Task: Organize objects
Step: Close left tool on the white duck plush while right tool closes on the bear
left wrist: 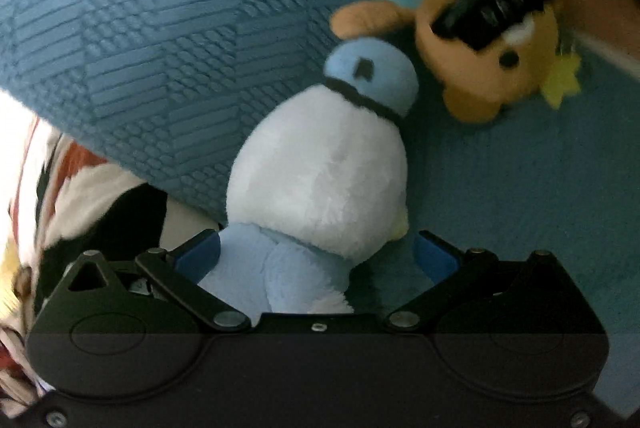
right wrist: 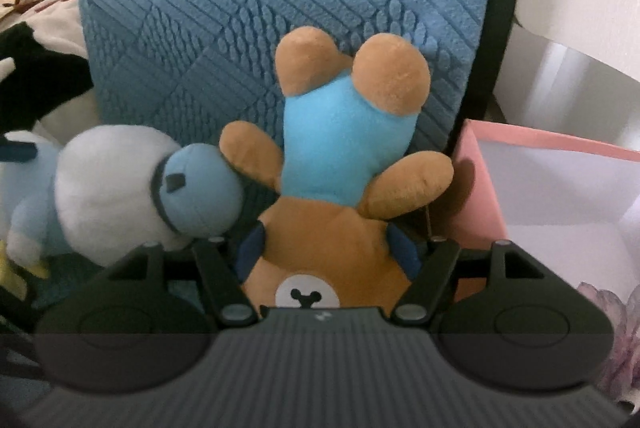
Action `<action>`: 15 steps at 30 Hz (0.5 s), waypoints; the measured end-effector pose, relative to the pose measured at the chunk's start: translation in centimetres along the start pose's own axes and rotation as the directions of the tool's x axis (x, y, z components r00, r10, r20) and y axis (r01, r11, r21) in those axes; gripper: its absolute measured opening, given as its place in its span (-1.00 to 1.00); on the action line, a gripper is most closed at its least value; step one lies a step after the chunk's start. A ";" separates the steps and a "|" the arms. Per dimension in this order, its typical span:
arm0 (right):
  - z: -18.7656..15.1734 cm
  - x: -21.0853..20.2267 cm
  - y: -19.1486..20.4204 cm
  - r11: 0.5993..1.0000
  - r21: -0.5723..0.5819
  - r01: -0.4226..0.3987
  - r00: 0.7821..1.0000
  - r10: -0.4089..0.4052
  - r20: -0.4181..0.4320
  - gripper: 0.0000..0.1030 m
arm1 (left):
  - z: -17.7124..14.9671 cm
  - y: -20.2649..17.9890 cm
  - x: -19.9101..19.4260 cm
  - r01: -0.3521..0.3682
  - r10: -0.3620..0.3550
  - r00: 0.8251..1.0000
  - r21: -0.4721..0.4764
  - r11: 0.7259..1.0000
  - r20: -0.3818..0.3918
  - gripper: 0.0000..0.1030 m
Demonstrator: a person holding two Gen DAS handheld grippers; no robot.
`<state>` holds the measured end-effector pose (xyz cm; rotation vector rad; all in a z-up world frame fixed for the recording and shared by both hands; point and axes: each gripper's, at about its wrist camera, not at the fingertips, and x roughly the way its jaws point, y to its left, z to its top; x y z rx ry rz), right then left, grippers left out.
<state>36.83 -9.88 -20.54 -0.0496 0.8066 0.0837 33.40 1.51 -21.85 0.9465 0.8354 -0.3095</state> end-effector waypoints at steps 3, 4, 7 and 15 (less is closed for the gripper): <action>0.3 0.4 0.0 1.000 -0.018 -0.007 1.000 0.007 0.001 0.38 | 0.1 -0.4 0.6 -0.017 0.018 1.000 0.063 0.998 -0.020 0.99; 0.3 0.7 0.0 1.000 -0.025 -0.011 1.000 0.011 0.006 0.39 | 0.1 -0.4 0.8 -0.021 0.023 0.999 0.072 0.997 -0.027 0.99; 0.3 1.6 -0.1 1.000 -0.019 -0.023 1.000 0.023 0.006 0.40 | 0.0 -0.6 1.1 -0.031 0.035 0.999 0.108 0.994 -0.039 0.99; 0.1 2.5 0.7 0.999 -0.045 -0.018 1.000 0.019 0.024 0.36 | -1.1 -0.5 3.7 -0.090 0.105 0.991 0.174 0.981 -0.078 0.98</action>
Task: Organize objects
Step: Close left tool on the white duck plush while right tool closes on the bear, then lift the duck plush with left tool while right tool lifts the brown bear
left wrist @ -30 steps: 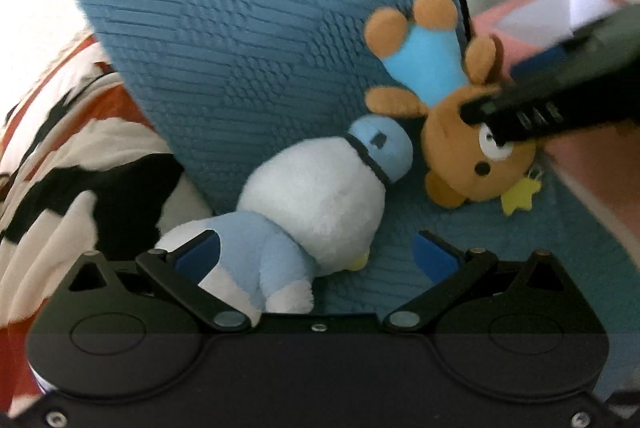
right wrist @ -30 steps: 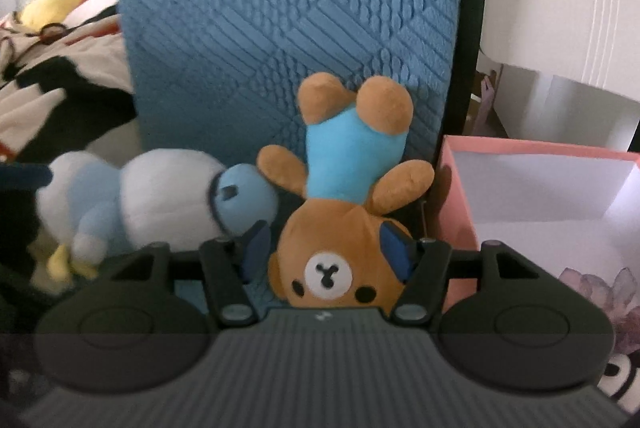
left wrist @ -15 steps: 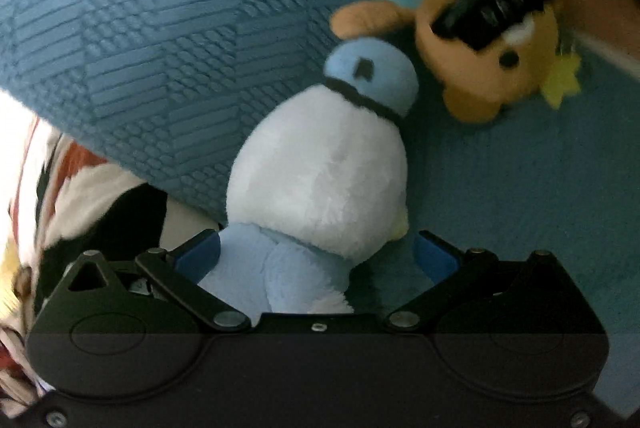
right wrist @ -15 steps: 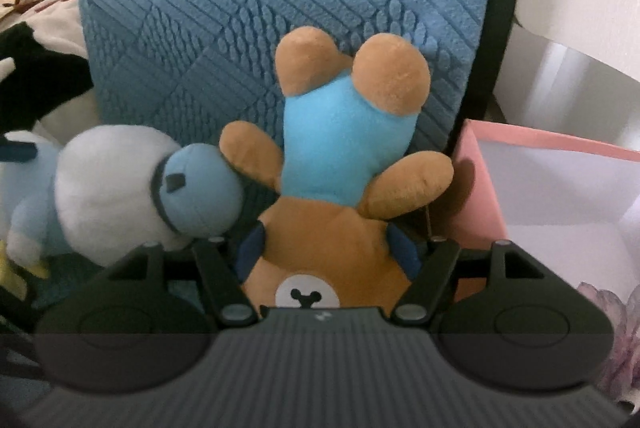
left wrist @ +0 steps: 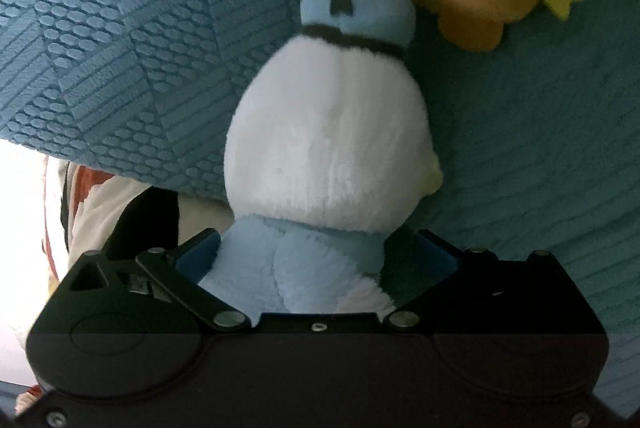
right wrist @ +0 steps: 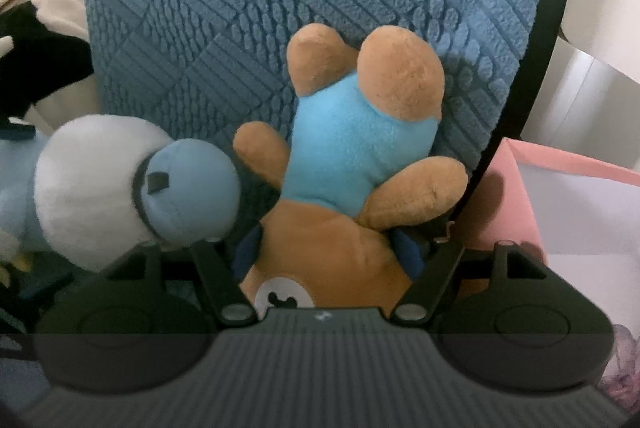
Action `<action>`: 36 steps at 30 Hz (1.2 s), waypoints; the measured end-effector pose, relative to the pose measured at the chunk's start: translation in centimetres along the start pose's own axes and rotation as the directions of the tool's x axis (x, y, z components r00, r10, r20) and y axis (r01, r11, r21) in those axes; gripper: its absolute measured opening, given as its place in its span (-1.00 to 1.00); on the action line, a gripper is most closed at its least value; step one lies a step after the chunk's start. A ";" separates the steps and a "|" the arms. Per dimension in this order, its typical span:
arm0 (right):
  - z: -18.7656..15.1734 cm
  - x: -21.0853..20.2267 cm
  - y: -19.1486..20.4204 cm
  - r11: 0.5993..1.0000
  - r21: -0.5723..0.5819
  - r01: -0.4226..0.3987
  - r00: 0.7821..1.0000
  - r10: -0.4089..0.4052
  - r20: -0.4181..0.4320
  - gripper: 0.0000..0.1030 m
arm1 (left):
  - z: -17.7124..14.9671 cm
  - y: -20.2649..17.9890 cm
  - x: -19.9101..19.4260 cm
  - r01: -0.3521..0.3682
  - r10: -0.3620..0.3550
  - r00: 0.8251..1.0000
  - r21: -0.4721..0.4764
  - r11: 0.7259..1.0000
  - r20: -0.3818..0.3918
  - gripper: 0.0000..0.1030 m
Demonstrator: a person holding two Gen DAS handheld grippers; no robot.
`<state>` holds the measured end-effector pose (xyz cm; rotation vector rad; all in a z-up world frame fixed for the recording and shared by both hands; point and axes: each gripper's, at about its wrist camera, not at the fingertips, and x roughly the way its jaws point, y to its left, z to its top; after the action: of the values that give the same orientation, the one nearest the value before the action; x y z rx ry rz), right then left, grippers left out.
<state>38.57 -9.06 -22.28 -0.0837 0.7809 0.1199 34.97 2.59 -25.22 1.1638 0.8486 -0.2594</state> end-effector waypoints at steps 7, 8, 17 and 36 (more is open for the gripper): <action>-0.1 -1.3 -1.0 1.000 -0.004 -0.020 1.000 0.020 -0.005 0.09 | -0.2 0.7 2.6 -0.032 0.032 0.998 0.004 0.999 -0.051 0.82; -0.1 -1.6 -1.2 1.000 -0.008 -0.018 1.000 0.017 -0.006 0.08 | -0.2 1.1 2.6 -0.025 0.024 0.999 -0.005 1.000 -0.048 0.75; -0.4 -4.9 -1.8 0.999 0.000 -0.046 0.999 0.046 -0.006 -0.03 | -1.6 3.6 0.5 0.077 -0.083 0.996 -0.116 0.990 -0.043 0.61; -1.9 -16.2 -0.7 0.993 0.032 -0.109 0.994 0.109 -0.007 -0.05 | -9.2 9.4 -8.5 0.287 -0.319 0.943 -0.710 0.643 0.093 0.40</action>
<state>25.92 -11.18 -12.17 -0.0112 0.7956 0.2110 30.63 12.48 -13.94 0.2742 1.0547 -0.1484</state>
